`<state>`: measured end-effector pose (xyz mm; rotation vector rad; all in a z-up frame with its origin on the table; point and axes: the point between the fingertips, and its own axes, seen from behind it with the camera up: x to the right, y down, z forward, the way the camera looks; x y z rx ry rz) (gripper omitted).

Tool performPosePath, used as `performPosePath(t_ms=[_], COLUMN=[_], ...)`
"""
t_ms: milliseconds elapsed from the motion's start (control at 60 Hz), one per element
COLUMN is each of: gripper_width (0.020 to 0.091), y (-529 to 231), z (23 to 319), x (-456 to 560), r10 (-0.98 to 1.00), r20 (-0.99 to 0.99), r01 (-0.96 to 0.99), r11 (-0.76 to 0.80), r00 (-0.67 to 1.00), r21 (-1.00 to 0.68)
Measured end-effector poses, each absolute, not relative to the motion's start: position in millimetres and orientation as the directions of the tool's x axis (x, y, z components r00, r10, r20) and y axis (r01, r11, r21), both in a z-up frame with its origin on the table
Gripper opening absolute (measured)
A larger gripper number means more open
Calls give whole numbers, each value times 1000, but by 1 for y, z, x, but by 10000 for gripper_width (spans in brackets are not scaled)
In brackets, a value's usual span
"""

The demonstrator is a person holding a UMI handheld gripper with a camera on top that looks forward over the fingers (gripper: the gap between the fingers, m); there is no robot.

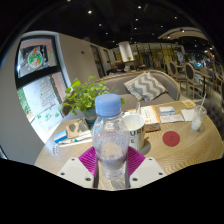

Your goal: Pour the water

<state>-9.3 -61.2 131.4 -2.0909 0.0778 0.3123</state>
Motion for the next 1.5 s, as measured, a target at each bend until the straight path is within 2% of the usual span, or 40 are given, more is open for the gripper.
performPosePath(t_ms=[100,183,317,417,517,683,800,983,1100,1200,1317,1433,1500], gripper_width=[350,351,348,345,349,348,347,348,347,347,347,350,351], y=[-44,-23,17,45,67,88,92,98,91,88,83,84,86], z=[168,206,235,242,232,211,195,196,212,235,285,333,346], x=[-42,-75,-95,-93,-87,-72,-69,-67,-68,-65,-36,11,43], r10=[61,45,-14,-61,-111,-142,-166,-180,-181,-138,1,131,170], r20=[-438,-642,-917,-993,-986,-908,-864,-870,-919,-981,-988,-876,-759], r01=[-348,-538,-801,-887,-892,-841,-809,-812,-846,-886,-879,-783,-682], r11=[-514,-503,-492,-458,-422,-344,-306,-312,-359,-424,-456,-401,-349], r00=[897,765,398,98,-126,-394,-475,-459,-351,-139,155,465,629], r21=[-784,-676,-340,-60,162,418,503,493,394,185,-138,-476,-643])
